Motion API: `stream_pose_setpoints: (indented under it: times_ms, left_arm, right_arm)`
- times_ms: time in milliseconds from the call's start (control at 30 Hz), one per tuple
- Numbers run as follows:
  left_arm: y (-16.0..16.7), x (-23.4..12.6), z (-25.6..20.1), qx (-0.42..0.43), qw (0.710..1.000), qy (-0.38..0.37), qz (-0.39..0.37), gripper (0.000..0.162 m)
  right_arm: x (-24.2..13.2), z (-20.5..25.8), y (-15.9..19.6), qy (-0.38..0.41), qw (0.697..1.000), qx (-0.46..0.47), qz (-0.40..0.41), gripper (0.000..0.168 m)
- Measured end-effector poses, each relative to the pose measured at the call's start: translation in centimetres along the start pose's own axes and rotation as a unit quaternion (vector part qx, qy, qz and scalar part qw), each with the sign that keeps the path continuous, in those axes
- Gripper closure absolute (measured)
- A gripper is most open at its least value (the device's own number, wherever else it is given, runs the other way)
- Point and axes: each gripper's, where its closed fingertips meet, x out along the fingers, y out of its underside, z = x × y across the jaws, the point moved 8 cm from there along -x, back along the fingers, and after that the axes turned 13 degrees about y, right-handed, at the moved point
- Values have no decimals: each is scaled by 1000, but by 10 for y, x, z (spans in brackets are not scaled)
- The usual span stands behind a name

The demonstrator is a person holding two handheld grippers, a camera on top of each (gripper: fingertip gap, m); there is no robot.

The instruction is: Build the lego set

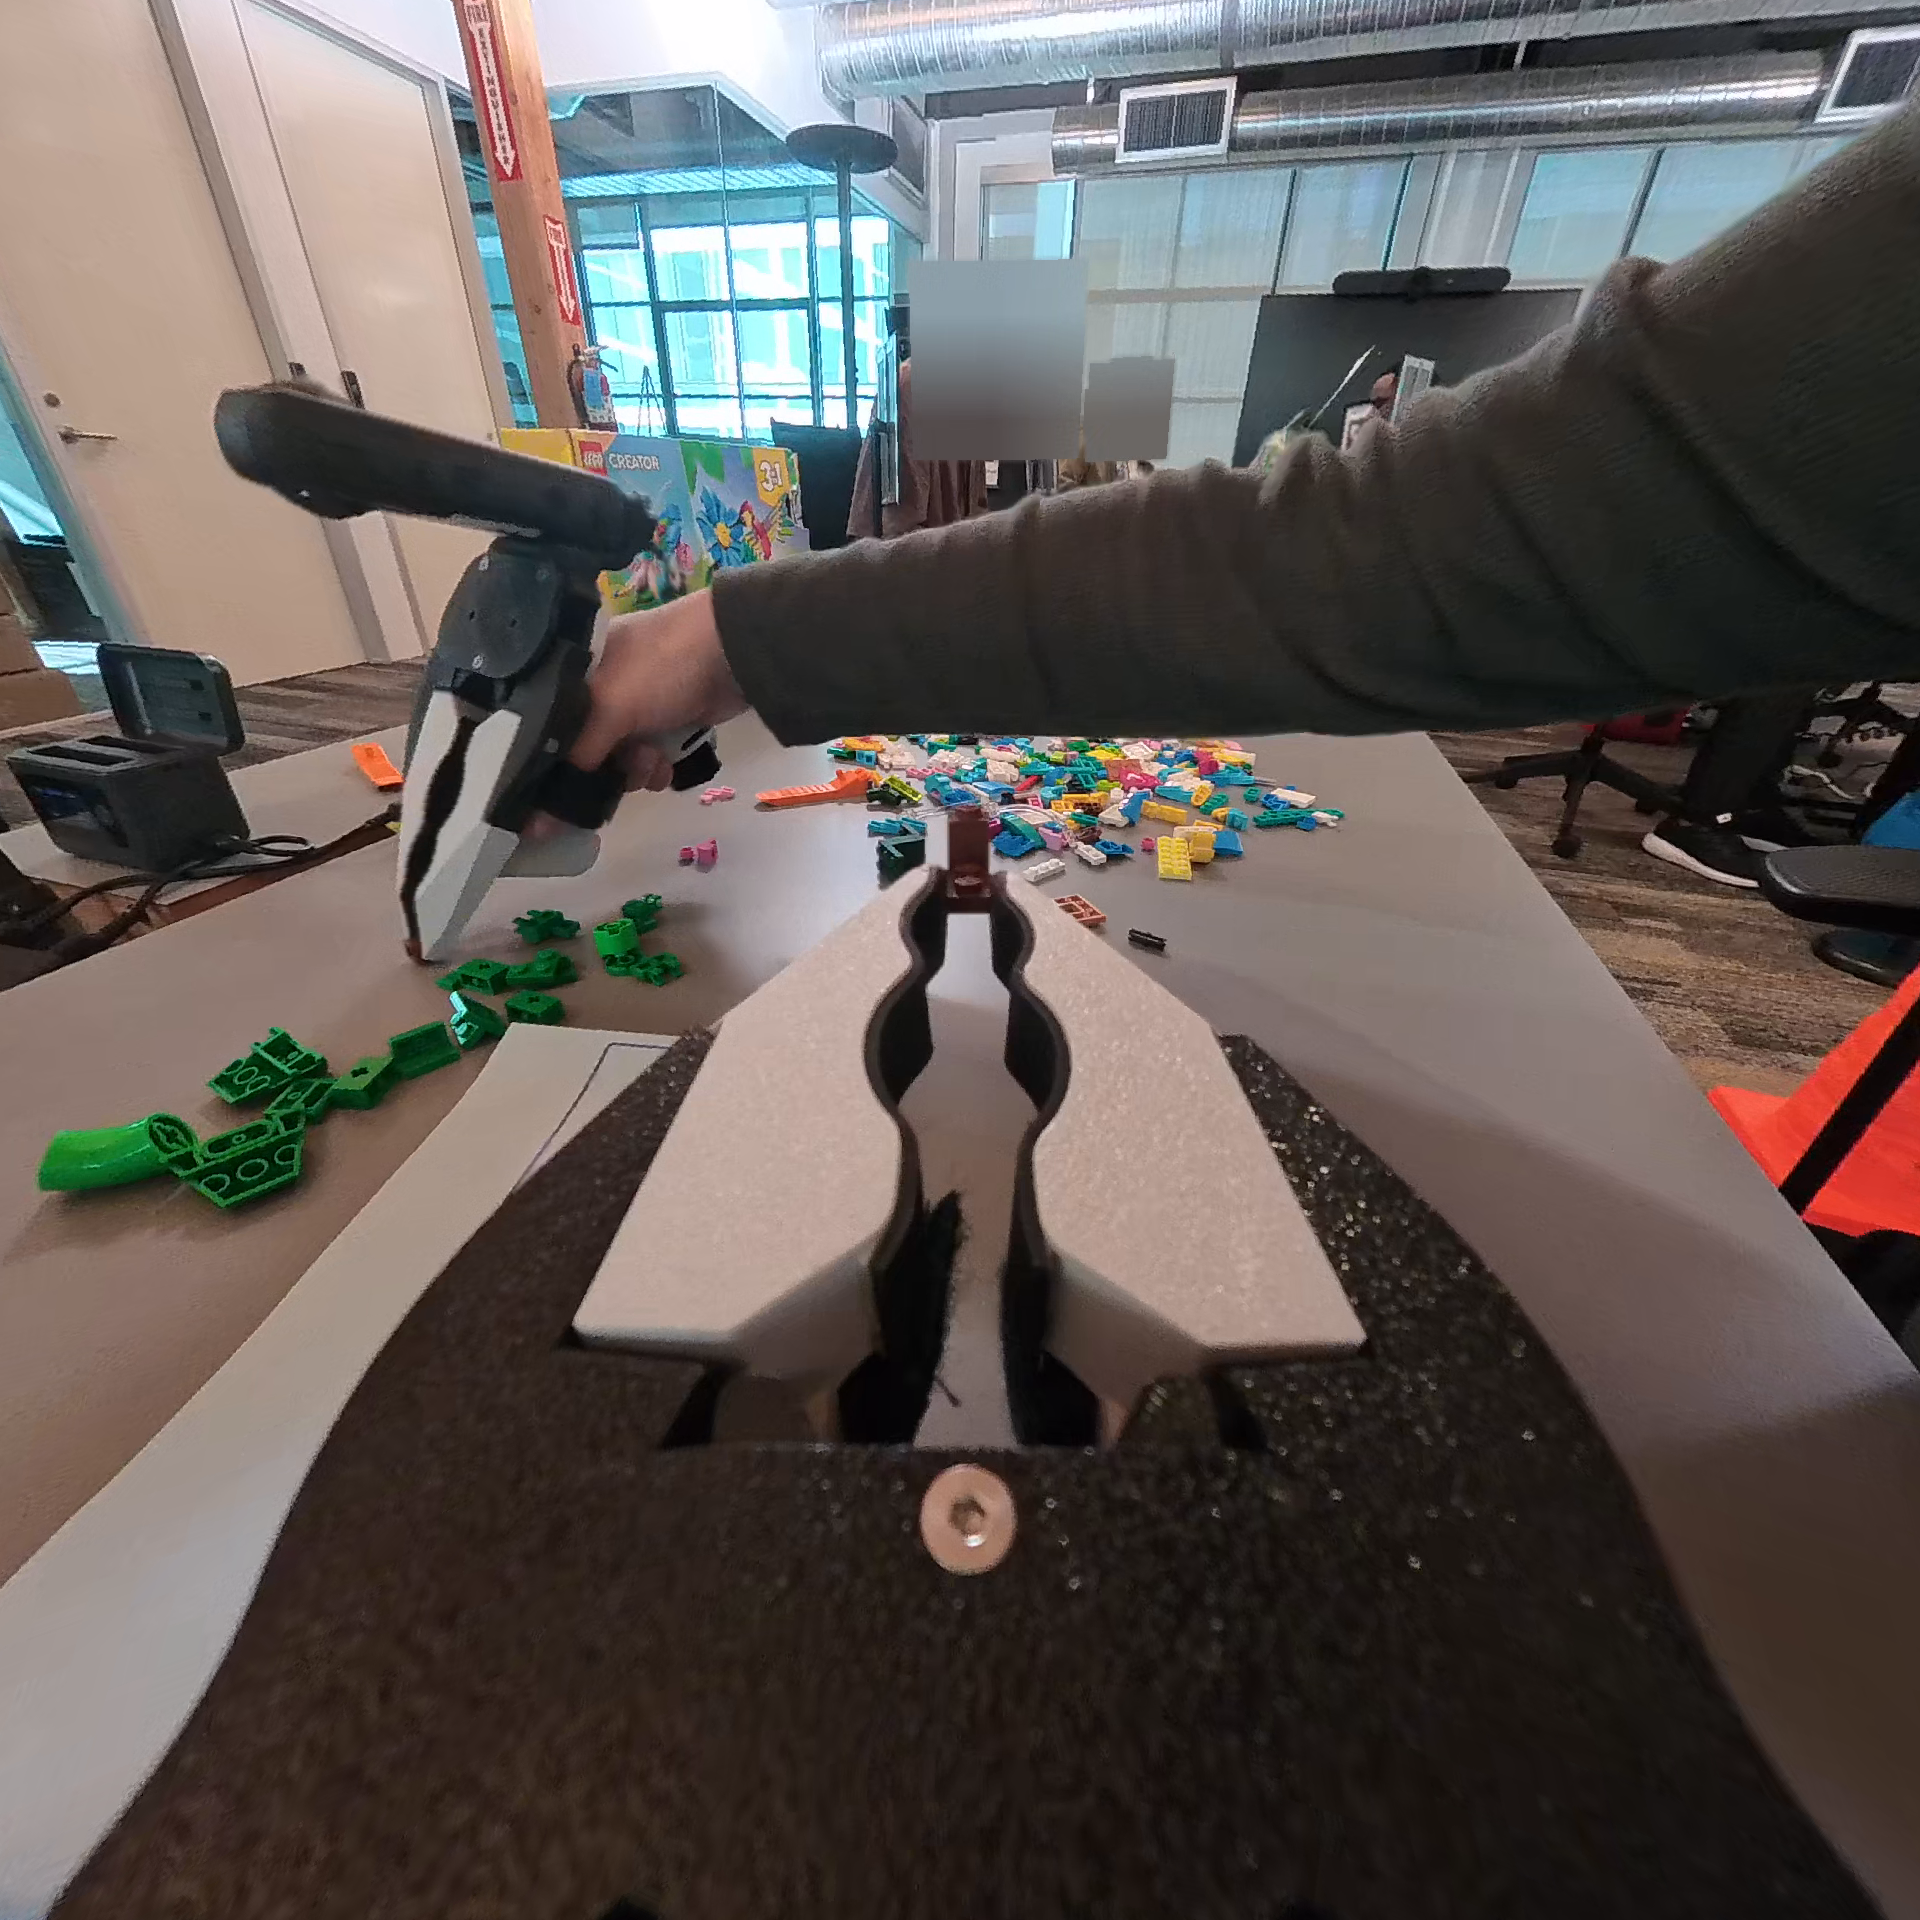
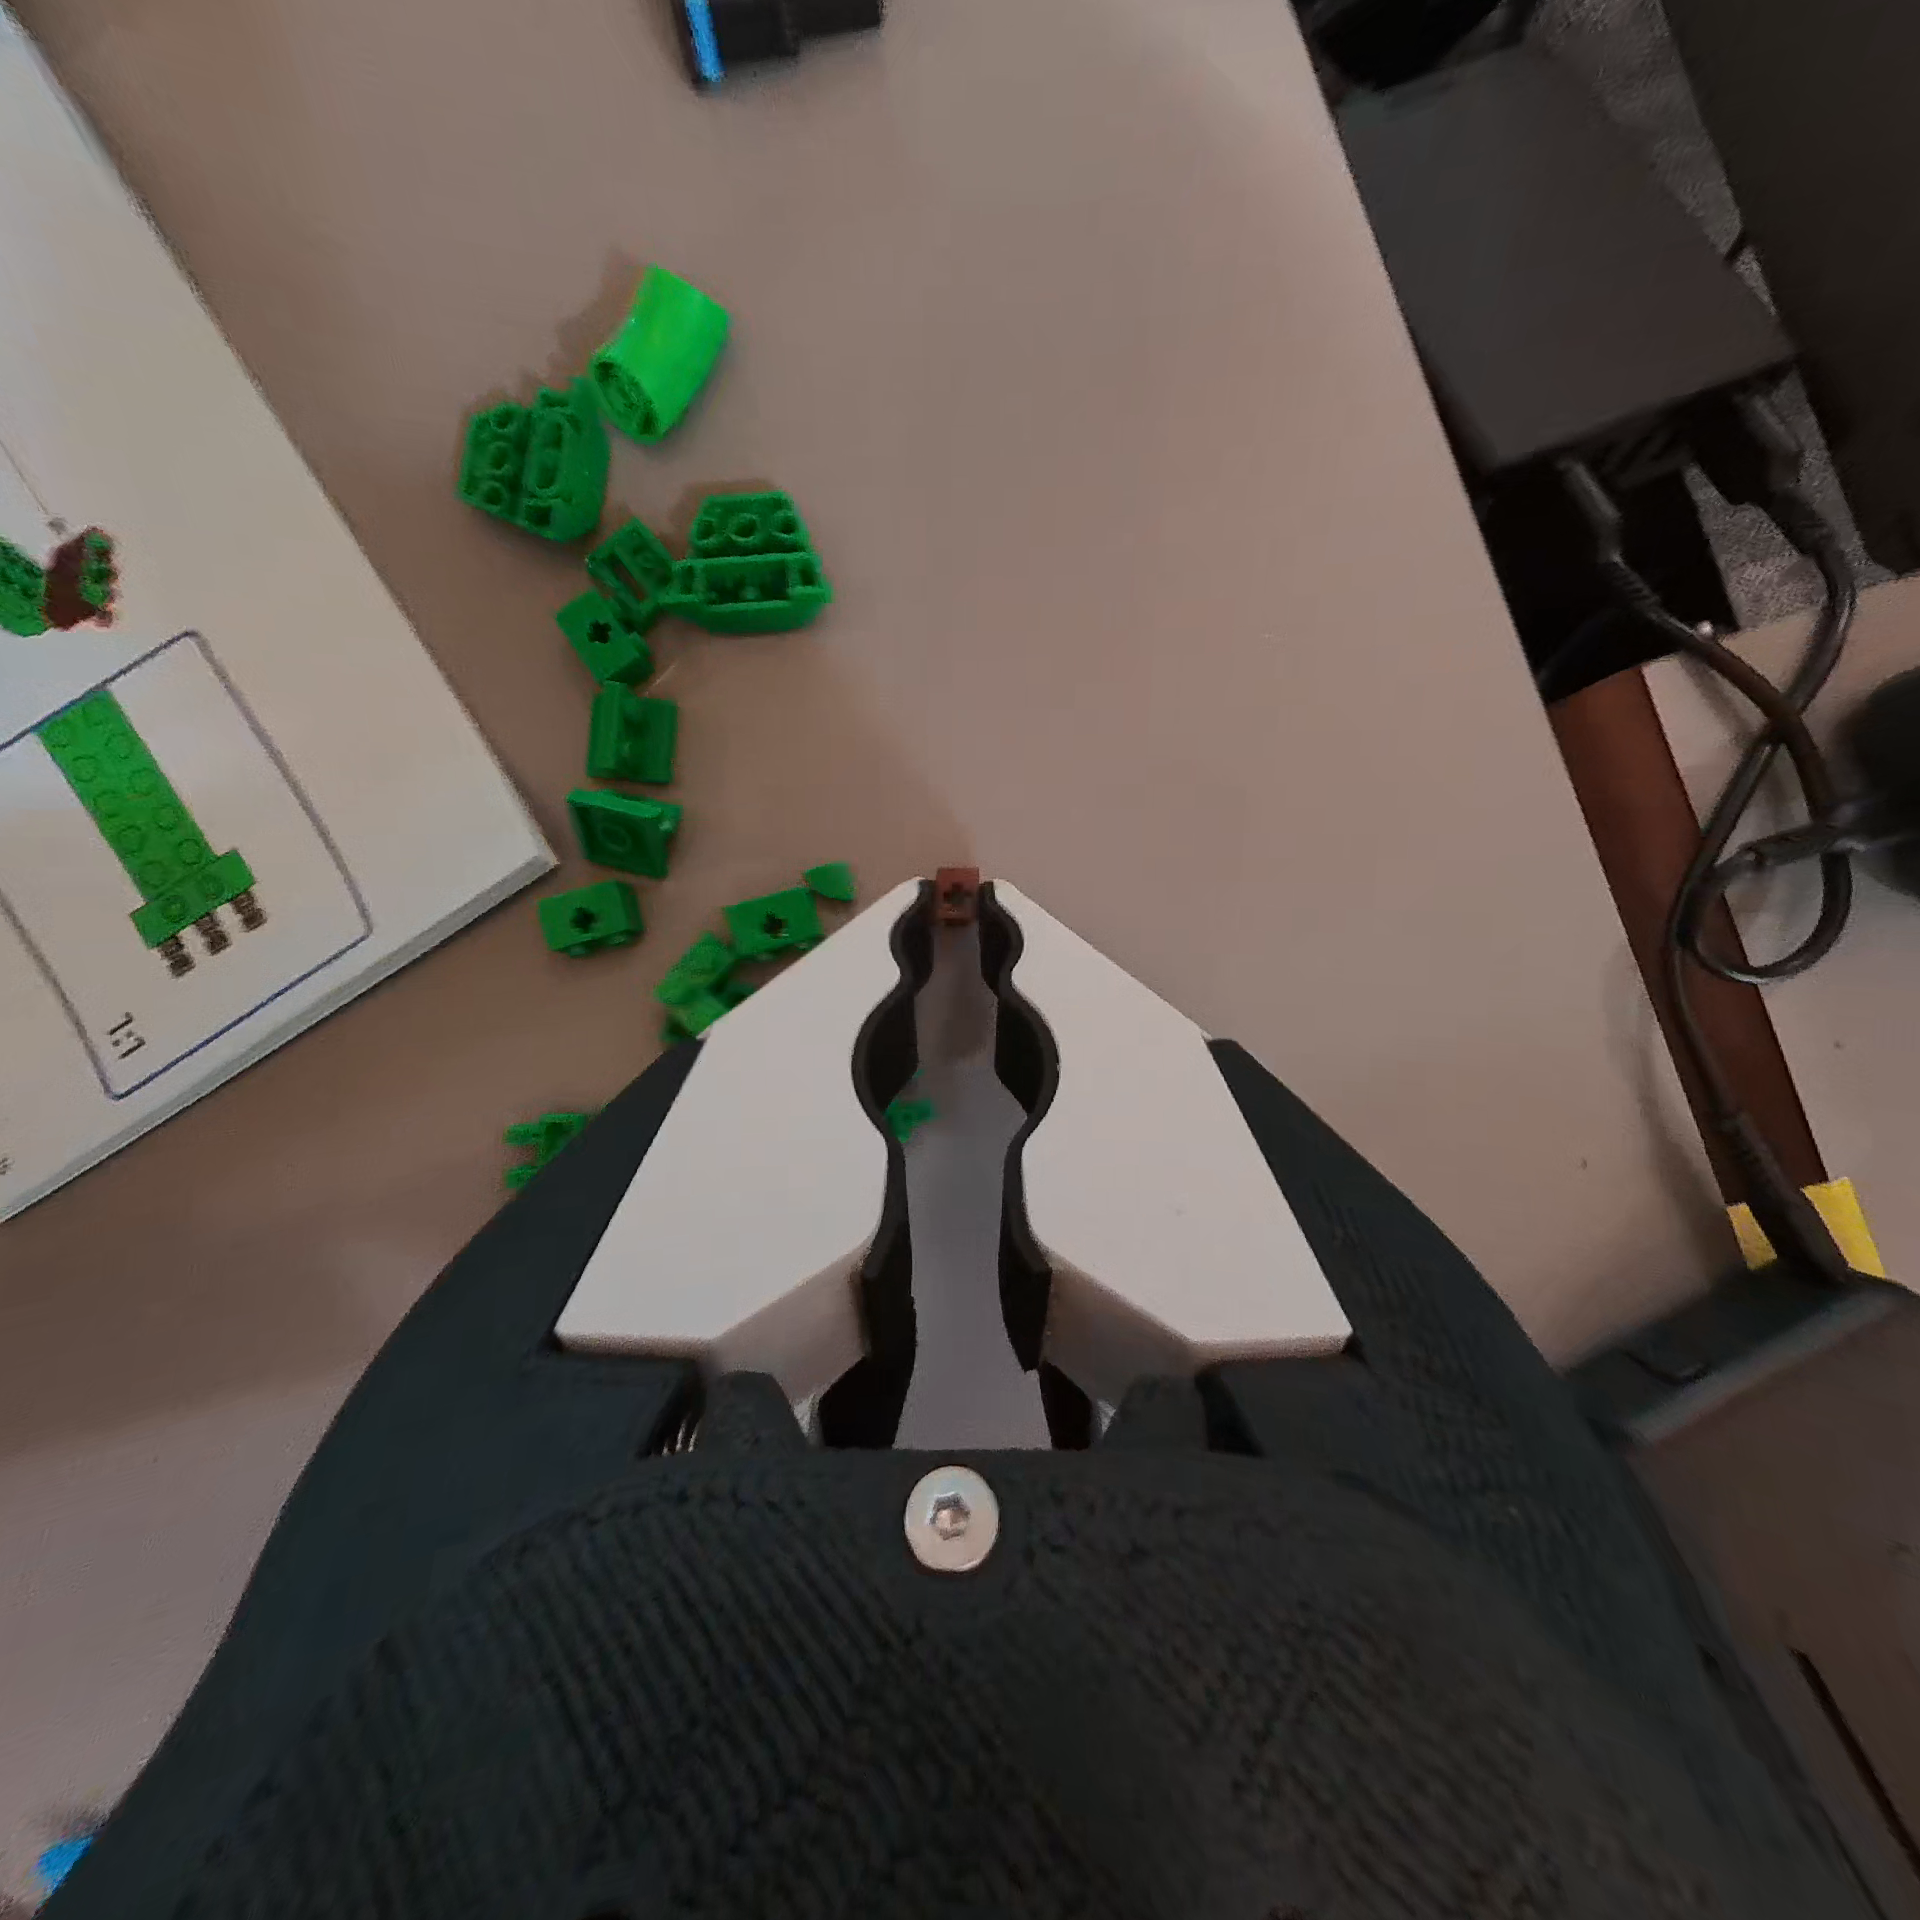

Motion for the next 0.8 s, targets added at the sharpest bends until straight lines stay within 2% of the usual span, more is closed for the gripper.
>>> stream_pose_setpoints:
  times_ms: [267,467,567,667,733,800]
  left_arm:
    - [4,2,3,-30,999,3,29,157]
    - [5,5,1,-35,995,18,89,157]
    - [6,6,-2,-49,986,48,151,156]
    - [1,-2,-5,-22,972,42,228,156]
    - [-8,-12,-7,2,957,26,290,156]
    - [-15,-23,-11,15,924,34,379,156]
  right_arm:
    - [-69,96,-15,-1,985,-113,-133,162]
    - [-116,162,0,-29,977,-144,-156,162]
    - [-125,180,4,-33,974,-133,-180,162]
    - [-124,198,5,-38,972,-119,-199,162]
    - [-121,212,3,-45,970,-112,-211,162]
    - [-113,225,0,-49,970,-109,-213,162]
